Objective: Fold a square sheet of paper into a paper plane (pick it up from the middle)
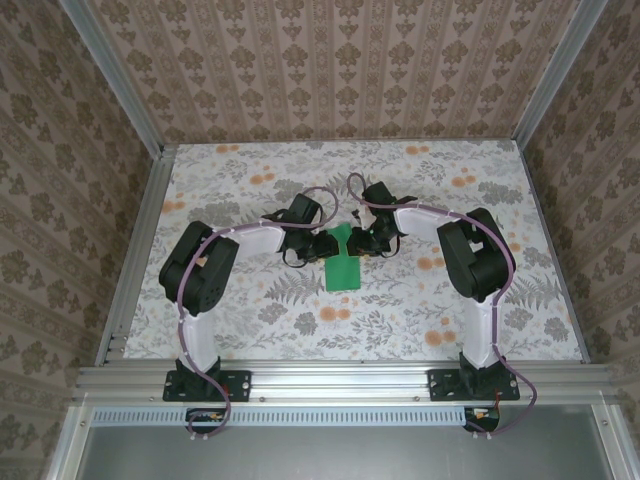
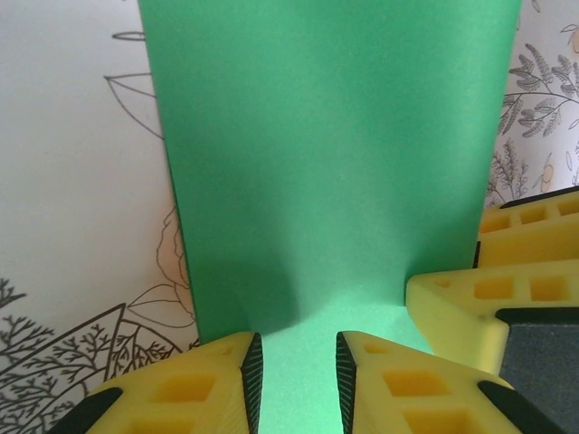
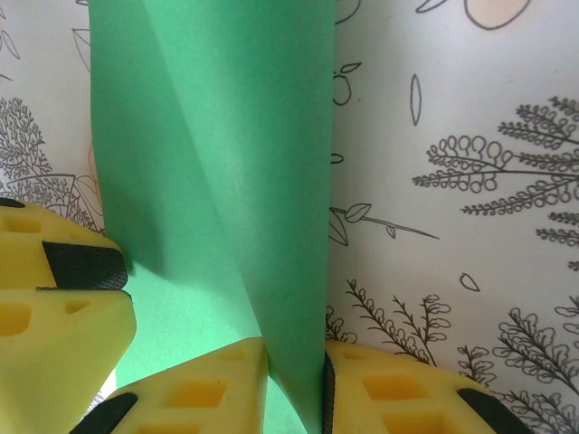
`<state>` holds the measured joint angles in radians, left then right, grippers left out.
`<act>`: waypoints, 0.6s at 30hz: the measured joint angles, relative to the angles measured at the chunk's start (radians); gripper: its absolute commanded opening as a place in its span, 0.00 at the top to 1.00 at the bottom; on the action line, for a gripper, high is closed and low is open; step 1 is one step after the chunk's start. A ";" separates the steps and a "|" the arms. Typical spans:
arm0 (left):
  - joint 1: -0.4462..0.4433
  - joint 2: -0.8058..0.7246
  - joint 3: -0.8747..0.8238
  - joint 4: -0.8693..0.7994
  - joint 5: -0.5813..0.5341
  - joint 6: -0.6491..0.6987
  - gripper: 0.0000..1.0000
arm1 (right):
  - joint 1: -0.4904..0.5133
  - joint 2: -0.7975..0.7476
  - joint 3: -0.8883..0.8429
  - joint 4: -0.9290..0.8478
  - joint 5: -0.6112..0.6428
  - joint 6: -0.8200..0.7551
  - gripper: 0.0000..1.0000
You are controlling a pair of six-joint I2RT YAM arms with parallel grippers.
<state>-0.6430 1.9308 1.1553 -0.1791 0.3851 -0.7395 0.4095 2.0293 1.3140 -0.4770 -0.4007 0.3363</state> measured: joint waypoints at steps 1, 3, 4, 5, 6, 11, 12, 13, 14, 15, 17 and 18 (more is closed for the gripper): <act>0.000 -0.002 0.000 0.002 0.000 0.000 0.69 | 0.000 0.000 0.000 -0.001 0.001 0.003 0.75; -0.003 -0.004 0.000 0.006 0.003 0.000 0.69 | 0.000 0.000 0.000 -0.002 0.001 0.005 0.75; -0.005 -0.005 0.000 0.008 0.004 0.000 0.69 | 0.000 0.001 0.001 -0.002 0.001 0.005 0.75; -0.005 -0.006 0.000 0.008 0.004 0.001 0.70 | 0.000 0.001 0.001 -0.002 0.001 0.005 0.75; -0.005 -0.006 0.000 0.007 0.004 0.002 0.70 | 0.000 0.001 0.001 -0.002 0.001 0.005 0.75; -0.006 -0.006 0.000 0.006 0.003 0.003 0.71 | 0.000 0.001 0.001 -0.002 0.001 0.005 0.75; -0.006 -0.006 0.000 0.004 0.003 0.003 0.71 | 0.000 0.001 0.001 -0.002 0.002 0.005 0.75; -0.006 -0.006 0.000 0.000 0.003 0.003 0.71 | 0.000 0.001 0.001 -0.002 0.002 0.005 0.75; -0.007 -0.006 0.000 -0.004 0.002 0.003 0.71 | 0.000 0.001 0.001 -0.002 0.002 0.005 0.75; -0.007 -0.006 0.000 -0.010 0.000 0.003 0.72 | 0.000 0.001 0.001 -0.002 0.002 0.006 0.75; -0.008 -0.005 0.000 -0.023 -0.005 0.005 0.72 | 0.000 0.001 0.001 -0.002 0.002 0.007 0.75; -0.010 -0.003 0.001 -0.028 -0.007 0.007 0.73 | 0.000 0.001 0.002 -0.002 0.002 0.008 0.75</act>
<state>-0.6525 1.9274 1.1561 -0.2073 0.3782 -0.7322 0.4095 2.0304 1.3155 -0.4789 -0.3992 0.3439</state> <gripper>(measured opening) 0.280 0.252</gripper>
